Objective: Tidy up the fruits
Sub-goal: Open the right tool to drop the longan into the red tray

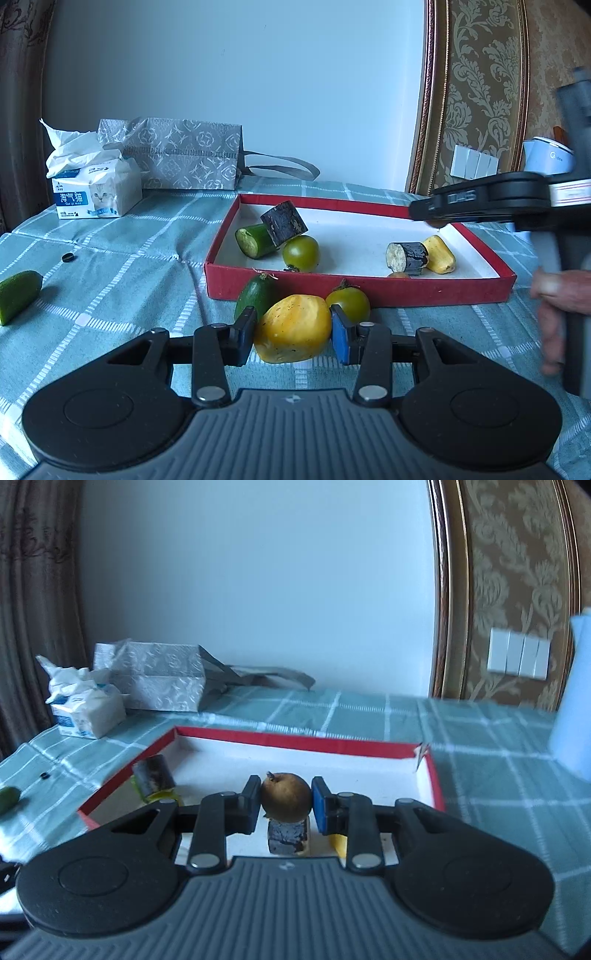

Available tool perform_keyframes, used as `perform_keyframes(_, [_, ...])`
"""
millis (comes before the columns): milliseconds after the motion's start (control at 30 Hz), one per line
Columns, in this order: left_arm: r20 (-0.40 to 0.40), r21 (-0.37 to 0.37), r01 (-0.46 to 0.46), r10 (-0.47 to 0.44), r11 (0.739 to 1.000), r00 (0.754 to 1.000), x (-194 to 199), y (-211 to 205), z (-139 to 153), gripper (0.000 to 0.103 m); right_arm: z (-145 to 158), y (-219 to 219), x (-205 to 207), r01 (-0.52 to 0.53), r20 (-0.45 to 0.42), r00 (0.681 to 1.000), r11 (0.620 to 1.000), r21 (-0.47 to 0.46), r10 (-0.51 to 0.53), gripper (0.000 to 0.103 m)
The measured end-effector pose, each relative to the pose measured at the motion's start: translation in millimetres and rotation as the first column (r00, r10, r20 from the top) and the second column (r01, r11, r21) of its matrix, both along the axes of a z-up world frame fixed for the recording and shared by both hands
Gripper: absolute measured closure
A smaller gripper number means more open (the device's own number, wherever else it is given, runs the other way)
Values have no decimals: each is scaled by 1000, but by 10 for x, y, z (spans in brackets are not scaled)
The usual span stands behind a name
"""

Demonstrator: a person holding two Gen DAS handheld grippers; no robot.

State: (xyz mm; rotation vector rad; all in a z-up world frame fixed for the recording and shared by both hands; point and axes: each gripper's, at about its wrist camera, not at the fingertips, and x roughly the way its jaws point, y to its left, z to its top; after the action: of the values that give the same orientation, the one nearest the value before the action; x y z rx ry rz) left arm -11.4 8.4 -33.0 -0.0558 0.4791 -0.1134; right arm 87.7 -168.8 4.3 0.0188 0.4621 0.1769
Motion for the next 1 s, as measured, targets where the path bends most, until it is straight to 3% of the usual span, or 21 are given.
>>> perform_keyframes(233, [-15, -8, 4, -4, 1000, 1000, 21, 5, -11, 62, -155, 115, 357, 25, -32, 999, 999, -40, -26, 75])
perform_keyframes(433, [-22, -11, 3, -3, 1000, 1000, 28, 9, -14, 62, -147, 28, 335, 50, -17, 999, 999, 7, -50, 46])
perform_keyframes(533, [-25, -15, 1, -1, 1000, 1000, 39, 18, -15, 62, -106, -88, 143, 60, 13, 998, 997, 48, -61, 44])
perform_keyframes(667, [-23, -15, -3, 3, 1000, 1000, 35, 22, -16, 62, -118, -266, -274, 69, 49, 996, 994, 80, -73, 19])
perform_keyframes(833, [-22, -16, -10, 10, 1000, 1000, 31, 23, -13, 62, -221, -483, -849, 89, 93, 991, 994, 66, -95, 19])
perform_keyframes(1000, [-18, -11, -18, 17, 1000, 1000, 27, 19, -8, 62, -232, -718, -1123, 148, 157, 973, 980, 131, -168, 16])
